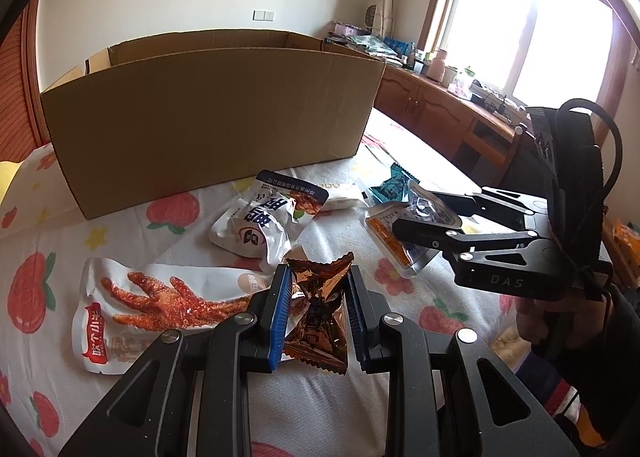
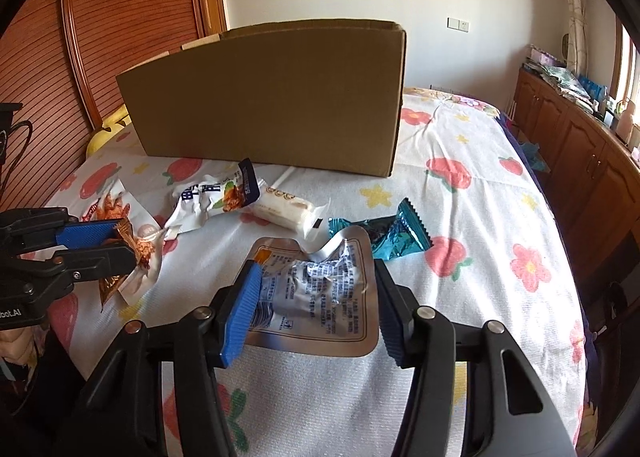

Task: Organize snacks
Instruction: 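Lift both snacks and carry them over the cardboard box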

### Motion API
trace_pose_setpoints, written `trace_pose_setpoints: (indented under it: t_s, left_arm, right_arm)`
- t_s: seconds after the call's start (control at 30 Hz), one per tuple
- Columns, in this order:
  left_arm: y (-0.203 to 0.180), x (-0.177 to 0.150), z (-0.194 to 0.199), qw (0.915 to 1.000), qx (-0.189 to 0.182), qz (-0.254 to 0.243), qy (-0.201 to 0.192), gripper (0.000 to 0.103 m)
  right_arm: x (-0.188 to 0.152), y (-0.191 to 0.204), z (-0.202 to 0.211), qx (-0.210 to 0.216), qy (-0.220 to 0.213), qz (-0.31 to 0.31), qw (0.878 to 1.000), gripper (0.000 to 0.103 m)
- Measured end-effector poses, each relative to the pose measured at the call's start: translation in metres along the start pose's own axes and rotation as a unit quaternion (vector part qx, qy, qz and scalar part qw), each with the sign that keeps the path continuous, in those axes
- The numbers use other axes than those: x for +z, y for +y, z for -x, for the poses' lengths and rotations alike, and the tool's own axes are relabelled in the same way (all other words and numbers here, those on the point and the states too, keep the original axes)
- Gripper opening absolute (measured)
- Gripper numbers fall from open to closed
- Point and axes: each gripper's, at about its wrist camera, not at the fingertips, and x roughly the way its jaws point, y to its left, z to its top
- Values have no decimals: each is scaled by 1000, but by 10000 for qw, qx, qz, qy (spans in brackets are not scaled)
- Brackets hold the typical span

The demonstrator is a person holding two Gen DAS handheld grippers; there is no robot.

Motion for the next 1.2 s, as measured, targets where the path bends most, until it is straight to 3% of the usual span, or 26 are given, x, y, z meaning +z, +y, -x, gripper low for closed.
trace_pose_setpoints:
  t_s: [1.2]
  left_arm:
    - [18,44,23,9968,419,-211,-647,28]
  right_arm:
    - [45,18,38,159,-699,251,9971,56]
